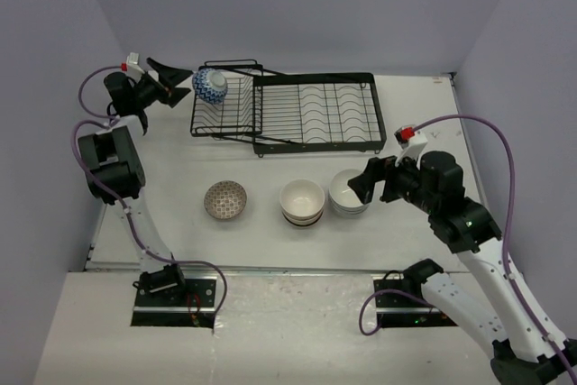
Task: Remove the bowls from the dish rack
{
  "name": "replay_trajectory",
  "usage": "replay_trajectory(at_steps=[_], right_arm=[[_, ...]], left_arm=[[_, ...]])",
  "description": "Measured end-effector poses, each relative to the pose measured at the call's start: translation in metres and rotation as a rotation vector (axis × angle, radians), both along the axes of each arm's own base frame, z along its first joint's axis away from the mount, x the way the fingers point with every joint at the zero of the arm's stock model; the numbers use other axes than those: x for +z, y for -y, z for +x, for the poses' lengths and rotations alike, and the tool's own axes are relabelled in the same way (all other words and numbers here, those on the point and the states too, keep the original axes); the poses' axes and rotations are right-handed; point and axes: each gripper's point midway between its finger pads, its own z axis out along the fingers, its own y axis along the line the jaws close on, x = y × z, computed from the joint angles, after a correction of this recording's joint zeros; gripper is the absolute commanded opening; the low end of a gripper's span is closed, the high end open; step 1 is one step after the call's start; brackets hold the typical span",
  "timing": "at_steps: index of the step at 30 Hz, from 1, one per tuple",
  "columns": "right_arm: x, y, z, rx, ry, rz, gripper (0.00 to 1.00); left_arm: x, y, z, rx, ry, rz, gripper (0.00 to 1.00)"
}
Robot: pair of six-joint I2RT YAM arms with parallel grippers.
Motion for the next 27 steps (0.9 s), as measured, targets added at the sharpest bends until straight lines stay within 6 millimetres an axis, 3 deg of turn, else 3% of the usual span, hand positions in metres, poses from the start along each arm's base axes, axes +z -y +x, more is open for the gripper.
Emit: replay_trajectory(at_steps=[6,27], right_arm=[[-0.001,-0.001,0.000,0.007,-0.006,0.000,0.99],[-0.005,-0.004,0.000,0.020,-0.019,-0.007,0.99]], left_arm=[[0.008,0.002,0.004,-0.024,0.039,-0.065,0.98],[-0.002,0.006,0.011,-0.068,0.042,-0.272,0.93]])
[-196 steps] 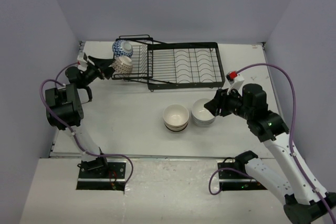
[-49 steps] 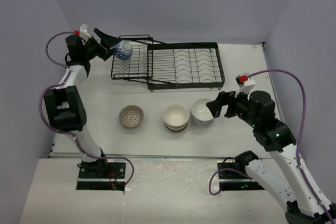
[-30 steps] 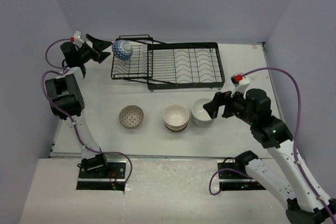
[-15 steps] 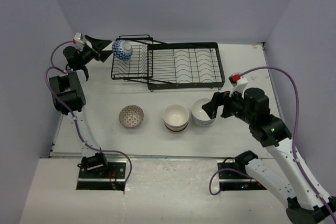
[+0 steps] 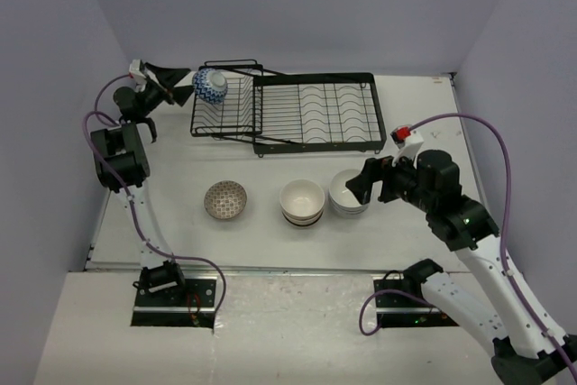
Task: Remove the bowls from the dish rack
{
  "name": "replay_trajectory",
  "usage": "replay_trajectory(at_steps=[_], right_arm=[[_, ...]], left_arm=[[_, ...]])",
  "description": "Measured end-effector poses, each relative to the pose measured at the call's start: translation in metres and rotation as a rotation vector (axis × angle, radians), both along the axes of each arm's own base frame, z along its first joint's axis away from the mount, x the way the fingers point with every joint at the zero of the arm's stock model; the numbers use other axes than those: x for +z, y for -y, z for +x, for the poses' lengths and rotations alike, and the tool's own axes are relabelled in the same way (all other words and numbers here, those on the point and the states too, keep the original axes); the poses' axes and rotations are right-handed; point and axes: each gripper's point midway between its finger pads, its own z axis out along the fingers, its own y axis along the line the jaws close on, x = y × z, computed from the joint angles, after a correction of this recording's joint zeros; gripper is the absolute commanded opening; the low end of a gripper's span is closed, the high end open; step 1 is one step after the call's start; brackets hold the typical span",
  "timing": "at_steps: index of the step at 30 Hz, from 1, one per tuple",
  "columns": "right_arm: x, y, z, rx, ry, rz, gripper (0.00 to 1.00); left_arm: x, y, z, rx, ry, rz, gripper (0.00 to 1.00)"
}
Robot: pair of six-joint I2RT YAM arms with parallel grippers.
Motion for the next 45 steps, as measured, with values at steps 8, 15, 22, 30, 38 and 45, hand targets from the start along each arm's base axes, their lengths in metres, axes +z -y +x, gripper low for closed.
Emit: replay_trajectory(at_steps=[8,15,22,30,38,45], right_arm=[[-0.005,-0.001,0.001,0.003,-0.018,-0.009,0.99],[-0.010,-0.003,0.003,0.004,-0.040,-0.020,0.99],[-0.015,-0.003,0.005,0.002,-0.057,-0.030,0.99],[-0.015,-0.003,0.005,0.002,-0.059,-0.031,0.99],[-0.016,-0.004,0.005,0.004,-0.059,-0.032,0.99],[-0.018,-0.004,0.006,0.005,-0.069,-0.037,0.99]], left_arm=[[0.002,0.007,0.010,-0.013,0.024,-0.054,0.83],[-0.002,0.004,0.016,-0.007,0.033,-0.114,0.75],[-0.006,0.004,0.021,-0.014,0.010,-0.160,0.59],[-0.018,0.008,0.027,-0.016,-0.043,-0.217,0.35],[-0.013,0.019,0.029,-0.033,-0.055,-0.257,0.09],[-0.009,0.025,0.030,-0.039,-0.055,-0.273,0.00]])
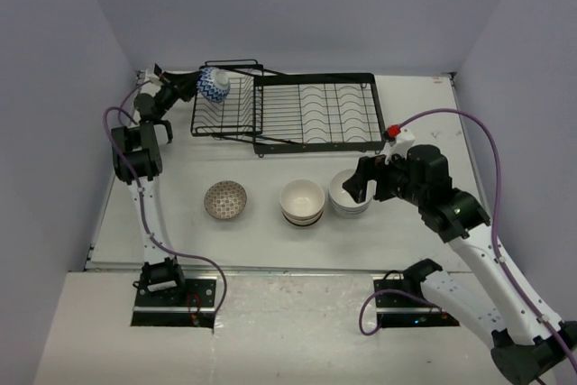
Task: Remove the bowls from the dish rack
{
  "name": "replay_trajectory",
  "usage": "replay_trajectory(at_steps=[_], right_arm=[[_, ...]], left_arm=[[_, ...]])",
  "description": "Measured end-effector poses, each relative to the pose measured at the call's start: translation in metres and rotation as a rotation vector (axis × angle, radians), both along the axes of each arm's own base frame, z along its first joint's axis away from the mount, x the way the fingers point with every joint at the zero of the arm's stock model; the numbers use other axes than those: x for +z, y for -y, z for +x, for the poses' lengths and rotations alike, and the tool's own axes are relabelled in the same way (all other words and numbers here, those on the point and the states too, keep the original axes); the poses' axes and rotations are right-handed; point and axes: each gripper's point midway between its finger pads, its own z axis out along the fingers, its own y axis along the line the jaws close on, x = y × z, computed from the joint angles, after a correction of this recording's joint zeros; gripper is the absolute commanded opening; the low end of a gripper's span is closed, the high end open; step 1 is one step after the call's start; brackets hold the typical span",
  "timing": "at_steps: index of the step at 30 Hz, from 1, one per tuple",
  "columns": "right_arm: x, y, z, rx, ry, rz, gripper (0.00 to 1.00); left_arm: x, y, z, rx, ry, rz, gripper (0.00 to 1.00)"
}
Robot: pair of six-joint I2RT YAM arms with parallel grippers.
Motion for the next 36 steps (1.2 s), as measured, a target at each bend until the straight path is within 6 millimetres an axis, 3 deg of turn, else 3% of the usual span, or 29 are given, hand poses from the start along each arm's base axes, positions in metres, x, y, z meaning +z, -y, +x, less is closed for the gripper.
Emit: replay_trajectory(at_steps=[7,16,22,26,29,33,36], right_arm=[[0.000,0.000,0.000,0.000,-0.001,-0.001,0.99],[0.000,0.000,0.000,0.000,-0.001,-0.001,0.99],[0.000,0.000,0.000,0.000,0.000,0.000,0.99],[0.000,0.000,0.000,-0.002,0.001,-0.001,0.99],[0.003,0.005,0.002,-0.031,0.019,-0.007,0.99],[0.018,0.021,0.004,-0.118,0.089,0.000,0.99],[0.034,0.032,0.002,-0.184,0.148,0.026,0.99]], left_arm=[[0.006,0.003,0.003,0.007,0.014,-0.006,0.00],[0.038,0.032,0.004,-0.039,0.076,0.013,0.00],[0.075,0.040,-0.004,-0.059,0.142,0.031,0.00],[0.117,0.051,-0.014,-0.101,0.242,0.074,0.00],[0.162,0.078,-0.035,-0.160,0.397,0.195,0.00],[0.239,0.147,-0.078,-0.171,0.555,0.479,0.00],[0.300,0.208,-0.141,-0.070,0.707,0.705,0.00]])
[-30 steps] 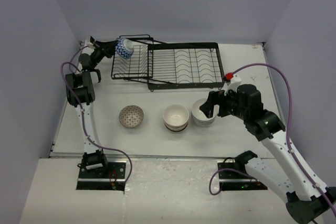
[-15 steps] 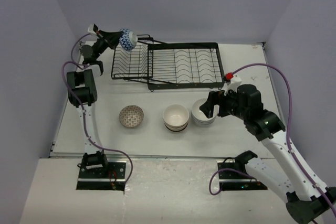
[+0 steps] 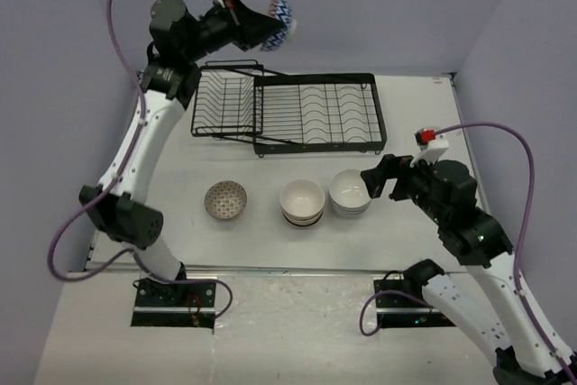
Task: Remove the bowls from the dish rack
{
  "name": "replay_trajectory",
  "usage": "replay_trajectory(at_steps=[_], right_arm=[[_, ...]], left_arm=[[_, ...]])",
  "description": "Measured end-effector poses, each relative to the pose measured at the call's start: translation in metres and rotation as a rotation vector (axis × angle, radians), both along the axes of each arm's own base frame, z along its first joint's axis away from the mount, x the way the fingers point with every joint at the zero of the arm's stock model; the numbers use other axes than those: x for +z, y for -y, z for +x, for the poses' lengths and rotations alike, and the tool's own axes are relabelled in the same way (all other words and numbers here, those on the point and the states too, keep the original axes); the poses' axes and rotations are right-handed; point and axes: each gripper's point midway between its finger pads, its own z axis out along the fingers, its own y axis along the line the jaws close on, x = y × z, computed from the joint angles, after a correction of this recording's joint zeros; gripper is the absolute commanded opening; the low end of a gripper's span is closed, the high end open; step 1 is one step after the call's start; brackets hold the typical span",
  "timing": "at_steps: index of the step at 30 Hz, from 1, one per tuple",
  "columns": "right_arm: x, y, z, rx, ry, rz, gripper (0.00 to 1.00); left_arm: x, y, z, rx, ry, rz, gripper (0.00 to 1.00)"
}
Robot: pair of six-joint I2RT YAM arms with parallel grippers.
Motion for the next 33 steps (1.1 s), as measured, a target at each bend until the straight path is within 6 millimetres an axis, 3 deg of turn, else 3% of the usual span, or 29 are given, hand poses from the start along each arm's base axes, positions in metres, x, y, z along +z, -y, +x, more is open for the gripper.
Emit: replay_trajectory(at_steps=[2,3,5,6,8,12,15,17,21,25,33], right_arm=[[0.011,0.005,-0.002,-0.026,0.039,0.019,0.99],[0.016,0.007,-0.002,-0.036,0.055,0.026,0.99],[0.022,0.010,-0.002,-0.048,0.070,0.030,0.99],[0.023,0.010,-0.002,-0.049,0.072,0.030,0.99],[0.022,0.010,-0.002,-0.050,0.069,0.028,0.99],[0.025,0.011,-0.005,-0.049,0.080,0.033,0.99],[0.027,0.012,-0.006,-0.046,0.089,0.037,0.99],[0.026,0.011,-0.006,-0.045,0.085,0.033,0.99],[0.020,0.010,-0.003,-0.042,0.062,0.017,0.99],[0.013,0.008,0.000,-0.036,0.038,0.002,0.99],[0.007,0.003,0.002,-0.014,0.010,-0.007,0.99]], left_arm=[[0.028,0.037,-0.062,0.036,0.104,0.087,0.00],[0.033,0.047,-0.093,0.064,0.134,0.129,0.00],[0.022,0.052,-0.136,0.129,0.126,0.216,0.00],[0.010,0.045,-0.147,0.189,0.098,0.271,0.00],[-0.027,0.025,-0.151,0.324,0.013,0.392,0.00],[-0.151,-0.015,-0.155,0.556,-0.233,0.768,0.00],[-0.245,-0.026,-0.191,0.551,-0.348,1.085,0.00],[-0.286,-0.035,-0.215,0.524,-0.380,1.222,0.00],[-0.331,-0.061,-0.233,0.546,-0.432,1.359,0.00],[-0.359,-0.076,-0.241,0.565,-0.458,1.411,0.00],[-0.372,-0.066,-0.232,0.582,-0.434,1.350,0.00]])
